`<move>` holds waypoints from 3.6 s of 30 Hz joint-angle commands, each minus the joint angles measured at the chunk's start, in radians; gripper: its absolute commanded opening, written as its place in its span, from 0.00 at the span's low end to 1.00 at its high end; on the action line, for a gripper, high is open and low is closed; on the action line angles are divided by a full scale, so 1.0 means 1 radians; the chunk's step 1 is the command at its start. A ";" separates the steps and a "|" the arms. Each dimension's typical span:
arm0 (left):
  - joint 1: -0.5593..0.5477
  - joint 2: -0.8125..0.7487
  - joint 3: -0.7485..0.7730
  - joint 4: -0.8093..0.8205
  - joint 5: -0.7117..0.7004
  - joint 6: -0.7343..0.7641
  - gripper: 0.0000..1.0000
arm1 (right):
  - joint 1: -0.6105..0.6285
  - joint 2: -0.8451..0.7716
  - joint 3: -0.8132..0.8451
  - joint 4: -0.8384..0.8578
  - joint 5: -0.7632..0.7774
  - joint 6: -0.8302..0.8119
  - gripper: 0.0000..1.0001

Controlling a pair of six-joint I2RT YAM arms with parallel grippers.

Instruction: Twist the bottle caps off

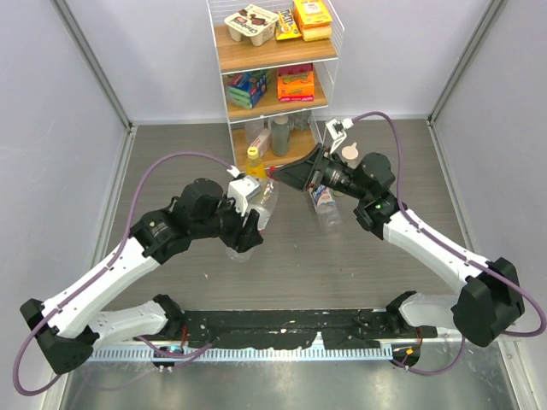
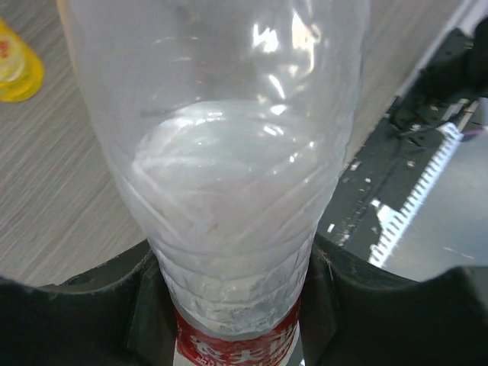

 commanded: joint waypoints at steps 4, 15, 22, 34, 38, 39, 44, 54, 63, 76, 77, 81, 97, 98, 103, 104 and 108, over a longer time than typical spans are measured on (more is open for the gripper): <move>-0.019 -0.073 -0.020 0.155 0.329 0.013 0.00 | 0.019 -0.048 -0.005 0.228 -0.249 -0.016 0.02; -0.021 -0.068 -0.009 0.253 0.584 -0.048 0.00 | 0.019 -0.114 -0.034 0.458 -0.407 0.078 0.02; -0.019 -0.090 -0.026 0.304 0.629 -0.059 0.00 | 0.018 -0.127 -0.048 0.490 -0.418 0.084 0.02; -0.019 -0.107 -0.052 0.307 0.572 -0.059 0.00 | 0.019 -0.114 -0.037 0.460 -0.395 0.084 0.49; -0.019 -0.121 -0.055 0.296 0.557 -0.054 0.00 | 0.021 -0.117 -0.034 0.435 -0.367 0.067 0.77; -0.021 -0.124 -0.055 0.292 0.553 -0.053 0.00 | 0.019 -0.119 -0.034 0.433 -0.359 0.067 0.79; -0.019 -0.128 -0.057 0.266 0.537 -0.035 0.00 | 0.019 -0.134 -0.039 0.409 -0.330 0.049 0.97; -0.019 -0.174 -0.055 0.227 0.376 -0.016 0.00 | 0.019 -0.229 0.050 -0.175 -0.050 -0.261 1.00; -0.019 -0.183 -0.009 0.088 0.098 0.039 0.00 | 0.019 -0.275 0.058 -0.277 0.047 -0.286 1.00; -0.019 -0.088 -0.049 0.029 -0.235 0.051 0.00 | 0.019 -0.187 0.115 -0.381 0.168 -0.253 1.00; -0.021 -0.081 -0.049 0.025 -0.259 0.050 0.00 | 0.019 -0.173 0.121 -0.380 0.173 -0.247 1.00; -0.019 -0.030 -0.051 -0.003 -0.335 0.045 0.00 | 0.019 -0.118 0.141 -0.381 0.201 -0.209 1.00; -0.019 0.050 -0.060 -0.006 -0.413 0.033 0.00 | 0.068 0.100 0.253 -0.360 0.216 -0.125 0.86; -0.019 0.047 -0.063 -0.004 -0.411 0.033 0.00 | 0.071 0.108 0.253 -0.352 0.208 -0.121 0.85; -0.019 0.047 -0.069 -0.001 -0.411 0.030 0.00 | 0.085 0.126 0.257 -0.343 0.199 -0.114 0.79; -0.019 0.047 -0.071 -0.001 -0.411 0.030 0.00 | 0.087 0.128 0.257 -0.338 0.198 -0.115 0.77; -0.019 0.050 -0.072 -0.001 -0.411 0.028 0.00 | 0.090 0.142 0.245 -0.308 0.196 -0.097 0.66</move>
